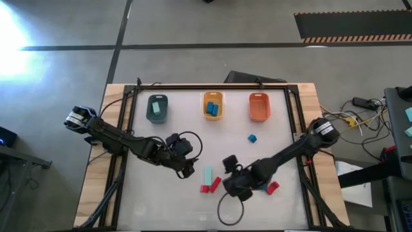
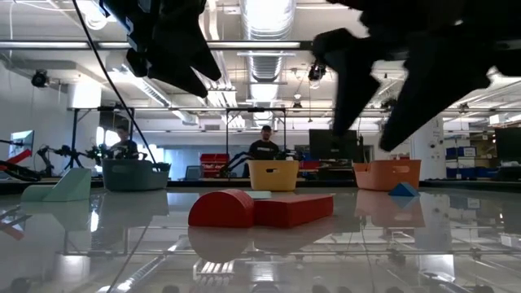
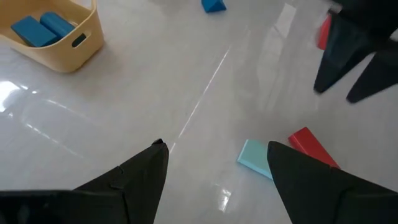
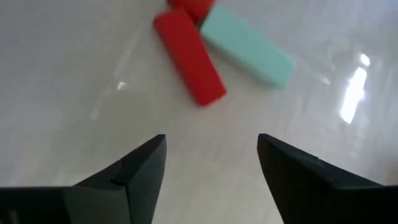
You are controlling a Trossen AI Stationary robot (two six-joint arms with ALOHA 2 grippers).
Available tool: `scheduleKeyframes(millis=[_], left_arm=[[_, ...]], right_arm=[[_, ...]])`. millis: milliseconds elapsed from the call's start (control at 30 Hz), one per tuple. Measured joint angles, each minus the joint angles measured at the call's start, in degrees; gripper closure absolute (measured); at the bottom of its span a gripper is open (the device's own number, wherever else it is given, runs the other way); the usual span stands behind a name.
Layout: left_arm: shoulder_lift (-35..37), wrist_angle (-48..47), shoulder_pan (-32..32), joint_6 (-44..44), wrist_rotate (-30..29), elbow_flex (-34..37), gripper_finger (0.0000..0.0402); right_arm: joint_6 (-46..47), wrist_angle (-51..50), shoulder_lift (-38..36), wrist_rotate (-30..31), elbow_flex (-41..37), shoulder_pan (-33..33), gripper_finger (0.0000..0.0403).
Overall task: Sort & place blocks by color
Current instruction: Put the red block into the orange bin
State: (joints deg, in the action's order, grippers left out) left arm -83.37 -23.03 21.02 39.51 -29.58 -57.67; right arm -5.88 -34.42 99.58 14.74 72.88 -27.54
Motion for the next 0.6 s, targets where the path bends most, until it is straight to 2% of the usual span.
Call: scheduleKeyframes(millis=[200, 333, 600], left_arm=[[0.0, -0.09, 0.0, -1.4, -0.2, 0.0, 0.0143], [0.0, 0.0, -0.24, -2.52, -0.38, 0.0, 0.0143], [0.0, 0.06, -0.44, -3.44, -0.38, 0.0, 0.0143]], right_arm=[[-9.32, 8.34, 2.9, -8.77, -0.02, 4.84, 0.0159], [-13.01, 11.05, 5.23, -10.26, -0.04, 6.51, 0.0166], [-13.16, 16.1, 9.63, -18.36, -0.11, 8.55, 0.0183]])
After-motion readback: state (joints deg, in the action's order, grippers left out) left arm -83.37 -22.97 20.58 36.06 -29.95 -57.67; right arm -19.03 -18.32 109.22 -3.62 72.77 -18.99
